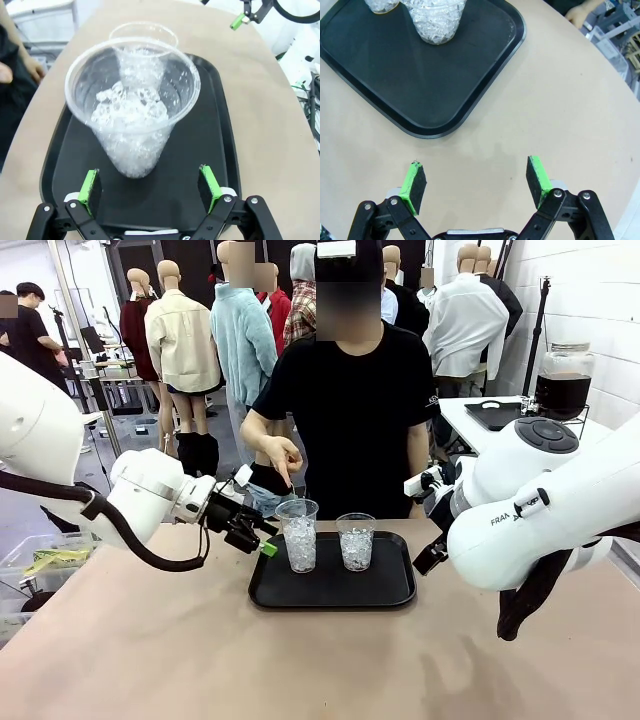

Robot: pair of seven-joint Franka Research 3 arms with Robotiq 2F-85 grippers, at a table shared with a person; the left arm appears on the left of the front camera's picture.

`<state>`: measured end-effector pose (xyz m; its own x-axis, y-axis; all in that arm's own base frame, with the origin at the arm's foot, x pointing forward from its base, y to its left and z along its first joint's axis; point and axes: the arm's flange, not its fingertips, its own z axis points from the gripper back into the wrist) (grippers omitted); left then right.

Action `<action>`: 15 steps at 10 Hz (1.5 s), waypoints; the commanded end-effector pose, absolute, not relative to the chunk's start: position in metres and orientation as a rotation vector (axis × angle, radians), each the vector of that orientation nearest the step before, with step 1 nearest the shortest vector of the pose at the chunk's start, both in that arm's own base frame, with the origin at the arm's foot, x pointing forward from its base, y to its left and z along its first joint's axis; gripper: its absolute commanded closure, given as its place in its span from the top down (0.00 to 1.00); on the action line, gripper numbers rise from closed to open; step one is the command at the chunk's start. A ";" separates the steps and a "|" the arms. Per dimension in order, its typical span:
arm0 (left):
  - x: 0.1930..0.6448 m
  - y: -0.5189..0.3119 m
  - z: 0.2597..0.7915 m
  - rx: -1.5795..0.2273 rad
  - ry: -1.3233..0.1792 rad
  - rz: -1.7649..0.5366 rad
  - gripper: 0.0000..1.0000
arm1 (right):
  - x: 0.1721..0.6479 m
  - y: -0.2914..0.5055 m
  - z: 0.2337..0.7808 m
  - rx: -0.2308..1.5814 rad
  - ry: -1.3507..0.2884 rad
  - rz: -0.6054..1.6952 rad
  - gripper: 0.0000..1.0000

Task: Pour the drink into the iced cup.
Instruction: Pick up the iced cup indicated by the human and present it to them.

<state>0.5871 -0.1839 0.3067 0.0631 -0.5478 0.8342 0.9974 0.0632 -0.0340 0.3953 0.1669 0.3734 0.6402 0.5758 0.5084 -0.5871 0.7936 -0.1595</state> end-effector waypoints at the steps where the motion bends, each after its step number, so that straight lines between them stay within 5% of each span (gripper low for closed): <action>1: 0.586 -0.188 0.298 -0.814 -0.849 -1.396 1.00 | 0.395 0.167 0.373 0.022 -0.572 0.663 1.00; 15: 0.618 -0.217 0.273 -0.904 -0.882 -1.356 1.00 | 0.395 0.167 0.373 0.022 -0.572 0.663 1.00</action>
<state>0.6123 -0.2131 0.2751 0.0400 -0.4383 0.8979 0.9992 0.0164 -0.0365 0.3953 0.1670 0.3734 0.6402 0.5759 0.5084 -0.5872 0.7936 -0.1595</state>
